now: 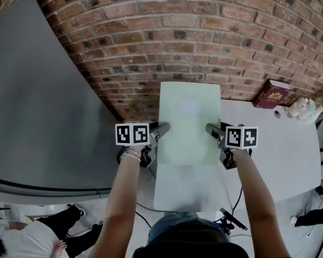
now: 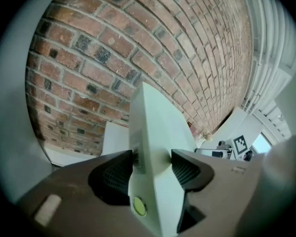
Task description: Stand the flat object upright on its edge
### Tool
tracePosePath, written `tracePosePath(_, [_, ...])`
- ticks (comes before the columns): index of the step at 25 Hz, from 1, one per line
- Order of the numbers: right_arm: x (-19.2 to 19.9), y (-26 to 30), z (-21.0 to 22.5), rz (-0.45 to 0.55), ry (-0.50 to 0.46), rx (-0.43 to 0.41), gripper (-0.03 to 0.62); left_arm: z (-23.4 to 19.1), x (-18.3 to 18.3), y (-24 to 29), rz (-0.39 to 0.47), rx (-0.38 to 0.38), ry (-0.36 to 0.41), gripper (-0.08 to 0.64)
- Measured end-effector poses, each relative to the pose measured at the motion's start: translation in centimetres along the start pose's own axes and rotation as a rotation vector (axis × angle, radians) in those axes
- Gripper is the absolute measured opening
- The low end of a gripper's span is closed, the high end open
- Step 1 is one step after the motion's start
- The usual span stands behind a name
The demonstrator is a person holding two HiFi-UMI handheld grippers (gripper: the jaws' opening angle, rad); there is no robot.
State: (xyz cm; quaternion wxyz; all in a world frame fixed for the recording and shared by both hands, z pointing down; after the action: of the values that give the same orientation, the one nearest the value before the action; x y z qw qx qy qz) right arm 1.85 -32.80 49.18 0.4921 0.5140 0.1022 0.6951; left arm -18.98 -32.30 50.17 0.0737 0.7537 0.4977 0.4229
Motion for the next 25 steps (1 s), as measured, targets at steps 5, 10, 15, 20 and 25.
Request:
tracePosePath(5, [-0.4, -1.7, -0.8, 0.054, -0.043, 0.001, 0.288, 1.5, -0.5, -1.0, 0.048, 0.003, 0.061, 0.255])
tracePosePath(10, [-1.4, -3.1, -1.5, 0.100, -0.100, 0.019, 0.288, 2.9, -1.4, -1.8, 0.087, 0.004, 0.122, 0.255])
tracePosePath(15, [-2.3, -4.3, -2.1, 0.142, -0.144, 0.041, 0.288, 3.9, -2.1, -2.5, 0.116, -0.009, 0.176, 0.255])
tracePosePath(20, [-3.5, -5.5, -2.6, 0.209, -0.189, 0.059, 0.285, 5.4, -3.3, -3.2, 0.173, -0.014, 0.238, 0.253])
tracePosePath(25, [-4.7, -6.7, -3.2, 0.274, -0.259, 0.081, 0.281, 6.6, -4.1, -3.8, 0.219, -0.034, 0.308, 0.252])
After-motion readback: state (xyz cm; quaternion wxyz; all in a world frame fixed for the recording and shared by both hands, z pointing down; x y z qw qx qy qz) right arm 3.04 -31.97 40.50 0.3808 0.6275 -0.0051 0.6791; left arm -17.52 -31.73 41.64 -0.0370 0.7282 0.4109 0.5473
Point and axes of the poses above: the fingertips, and each gripper's own axes: y forward along the fingers, z to its right, x out of its underside, the point moved 1 cm from there along -y, backward along the fingers, and after that the axes turned 5 degrees about -z, right-handed, at the moved point
